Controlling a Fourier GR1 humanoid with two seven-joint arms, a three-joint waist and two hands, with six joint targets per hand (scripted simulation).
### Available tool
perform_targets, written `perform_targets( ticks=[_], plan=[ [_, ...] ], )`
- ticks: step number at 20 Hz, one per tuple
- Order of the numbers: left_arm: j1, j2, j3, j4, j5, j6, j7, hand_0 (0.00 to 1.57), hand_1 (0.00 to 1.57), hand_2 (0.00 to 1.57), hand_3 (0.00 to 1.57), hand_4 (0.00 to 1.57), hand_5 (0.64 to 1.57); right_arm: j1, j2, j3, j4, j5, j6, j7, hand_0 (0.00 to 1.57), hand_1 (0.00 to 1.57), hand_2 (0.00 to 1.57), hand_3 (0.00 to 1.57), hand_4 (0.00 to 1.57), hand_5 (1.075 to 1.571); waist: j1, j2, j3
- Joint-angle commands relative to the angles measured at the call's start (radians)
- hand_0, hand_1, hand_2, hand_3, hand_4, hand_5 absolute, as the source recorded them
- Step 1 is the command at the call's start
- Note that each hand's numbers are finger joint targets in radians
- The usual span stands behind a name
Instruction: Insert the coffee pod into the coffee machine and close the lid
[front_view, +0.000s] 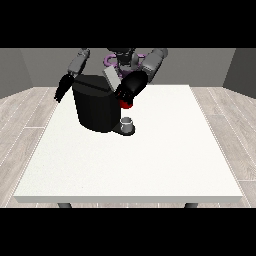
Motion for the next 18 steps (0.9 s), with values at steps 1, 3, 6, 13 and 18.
perform_targets(
  ticks=[1, 3, 6, 13, 18],
  plan=[
    [0.019, 0.004, -0.016, 0.004, -0.025, 0.038, -0.044, 0.92, 0.92, 0.98, 0.69, 0.00, 1.571, 0.008, 0.014, 0.012, -0.004, 0.024, -0.029, -0.008, 0.00, 0.00, 0.00, 0.00, 0.11, 1.571, 0.016, 0.008, -0.0018],
    [0.000, 0.009, -0.015, -0.001, -0.039, 0.074, -0.046, 0.74, 0.74, 0.87, 0.65, 0.00, 1.571, -0.013, 0.009, 0.012, -0.005, 0.021, -0.019, -0.014, 0.00, 0.00, 0.00, 0.00, 0.16, 1.571, 0.001, 0.045, -0.0018],
    [0.000, 0.027, -0.018, 0.004, -0.055, 0.061, -0.023, 0.00, 0.00, 0.67, 0.54, 0.00, 1.571, -0.011, -0.014, -0.013, 0.014, 0.002, 0.001, -0.007, 0.00, 0.00, 0.00, 0.00, 0.09, 1.571, 0.010, 0.021, -0.0016],
    [0.007, 0.021, -0.007, 0.019, -0.055, 0.061, -0.031, 0.00, 0.00, 0.53, 0.45, 0.00, 1.571, 0.001, -0.032, -0.015, 0.008, 0.002, 0.019, 0.015, 0.00, 0.00, 0.00, 0.00, 0.12, 1.571, 0.009, -0.011, -0.0016],
    [0.057, 0.002, -0.006, 0.025, -0.046, 0.043, -0.043, 0.00, 0.00, 0.30, 0.20, 0.00, 1.571, 0.072, 0.013, -0.005, 0.025, 0.005, -0.013, -0.024, 0.00, 0.00, 0.00, 0.00, 0.15, 1.571, 0.054, -0.060, -0.0017]
  ],
)
